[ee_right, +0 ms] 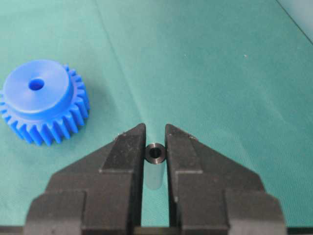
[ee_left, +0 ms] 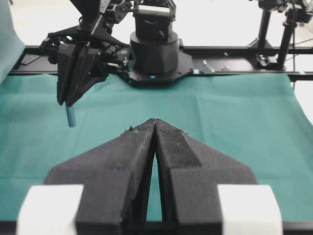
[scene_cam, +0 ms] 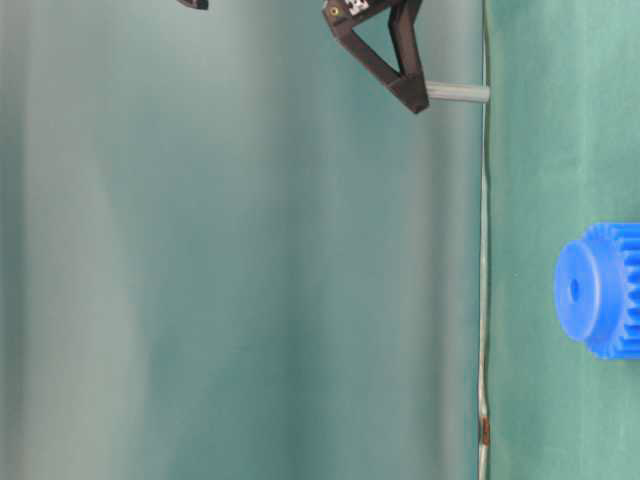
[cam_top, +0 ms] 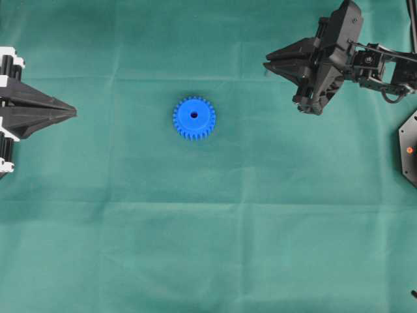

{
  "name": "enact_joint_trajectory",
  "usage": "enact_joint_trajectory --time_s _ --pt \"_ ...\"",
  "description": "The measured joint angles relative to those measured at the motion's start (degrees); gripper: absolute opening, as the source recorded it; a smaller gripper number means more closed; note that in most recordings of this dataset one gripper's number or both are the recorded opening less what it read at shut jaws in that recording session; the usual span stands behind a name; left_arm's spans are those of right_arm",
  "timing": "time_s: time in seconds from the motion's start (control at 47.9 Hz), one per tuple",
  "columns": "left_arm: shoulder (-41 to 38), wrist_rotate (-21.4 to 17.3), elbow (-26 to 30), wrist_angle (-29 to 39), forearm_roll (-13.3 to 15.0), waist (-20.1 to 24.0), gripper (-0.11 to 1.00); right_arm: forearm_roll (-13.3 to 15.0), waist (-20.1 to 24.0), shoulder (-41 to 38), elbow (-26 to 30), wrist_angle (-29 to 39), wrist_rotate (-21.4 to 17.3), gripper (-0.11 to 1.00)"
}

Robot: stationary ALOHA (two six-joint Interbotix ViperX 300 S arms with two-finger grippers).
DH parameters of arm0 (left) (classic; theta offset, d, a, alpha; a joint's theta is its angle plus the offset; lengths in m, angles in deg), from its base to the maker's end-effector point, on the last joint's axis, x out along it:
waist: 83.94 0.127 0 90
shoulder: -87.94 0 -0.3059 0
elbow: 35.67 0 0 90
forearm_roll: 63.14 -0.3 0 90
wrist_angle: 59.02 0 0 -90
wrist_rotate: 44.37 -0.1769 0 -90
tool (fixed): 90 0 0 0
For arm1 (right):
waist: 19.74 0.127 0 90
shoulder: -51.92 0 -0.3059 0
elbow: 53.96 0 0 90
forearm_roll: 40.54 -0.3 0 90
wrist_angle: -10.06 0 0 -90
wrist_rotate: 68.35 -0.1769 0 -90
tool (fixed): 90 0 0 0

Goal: Insert the shaft placed at a random location into the center hole of the medium gear at another random location.
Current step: 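Carry the held shaft with the right gripper over the blue gear's hole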

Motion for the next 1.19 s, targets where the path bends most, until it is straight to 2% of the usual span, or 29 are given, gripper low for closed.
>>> enact_joint_trajectory --time_s 0.439,0.626,0.877,1.19 --pt "0.0 0.0 0.0 0.0 0.0 0.0 0.0 0.09 0.35 0.09 0.18 0.35 0.0 0.12" --pt "0.0 0.0 0.0 0.09 0.0 0.0 0.0 -0.44 2.9 -1.58 1.76 0.26 0.0 0.12" --pt "0.0 0.0 0.0 0.0 0.0 0.0 0.0 -2.46 6.5 -6.86 7.21 0.35 -0.09 0.12" --pt "0.0 0.0 0.0 0.0 0.0 0.0 0.0 -3.08 9.93 -14.15 16.08 2.64 -0.09 0.12"
